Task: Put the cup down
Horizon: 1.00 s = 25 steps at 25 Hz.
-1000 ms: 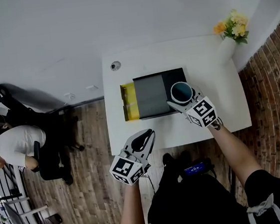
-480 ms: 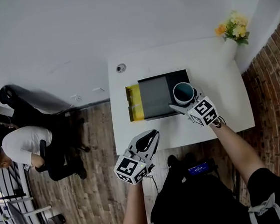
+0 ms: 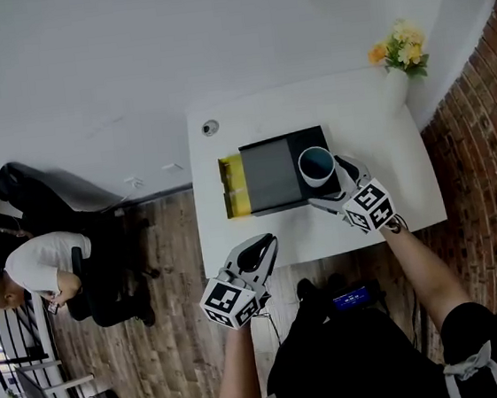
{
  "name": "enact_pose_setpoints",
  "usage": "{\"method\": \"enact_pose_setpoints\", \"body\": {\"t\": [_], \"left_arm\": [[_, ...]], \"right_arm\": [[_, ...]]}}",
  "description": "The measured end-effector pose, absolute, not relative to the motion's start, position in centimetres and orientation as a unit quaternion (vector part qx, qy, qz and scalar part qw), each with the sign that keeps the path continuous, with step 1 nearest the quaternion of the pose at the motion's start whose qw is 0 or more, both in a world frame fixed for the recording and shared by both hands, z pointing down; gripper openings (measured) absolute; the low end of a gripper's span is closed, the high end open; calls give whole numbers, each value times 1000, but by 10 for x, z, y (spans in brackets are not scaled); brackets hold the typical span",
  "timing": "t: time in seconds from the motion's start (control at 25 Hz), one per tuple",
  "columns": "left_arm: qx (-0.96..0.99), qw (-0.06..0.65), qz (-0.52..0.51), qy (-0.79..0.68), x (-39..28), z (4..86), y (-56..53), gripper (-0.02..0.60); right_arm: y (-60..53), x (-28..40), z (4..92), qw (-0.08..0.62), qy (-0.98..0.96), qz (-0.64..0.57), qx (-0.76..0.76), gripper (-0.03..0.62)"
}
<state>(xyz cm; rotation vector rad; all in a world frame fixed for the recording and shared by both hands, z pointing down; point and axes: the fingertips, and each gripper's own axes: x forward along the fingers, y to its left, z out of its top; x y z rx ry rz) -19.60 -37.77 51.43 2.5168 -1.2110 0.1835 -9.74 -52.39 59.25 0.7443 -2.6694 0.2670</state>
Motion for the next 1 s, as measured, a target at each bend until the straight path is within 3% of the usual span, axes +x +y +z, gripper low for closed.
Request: {"method": "enact_pose_setpoints", "body": {"t": [0.4,0.6,0.76,1.0], "left_arm": [[897,165,62,-405,-180,513,-373,23],[906,155,64,-388,-165,509,-371,23],[913,148,58,-375,-152,503,-370,23],[924,141,38,-354,-130,489,-367,23]], "right_arm": [[-476,-58,572,162,-938,160,262,513],[-445,-54,541,129,-949,161,239,255],[-431,-54,515,98,-951,172,235,98],[-412,-56,488,67,-951,203,223,27]]}}
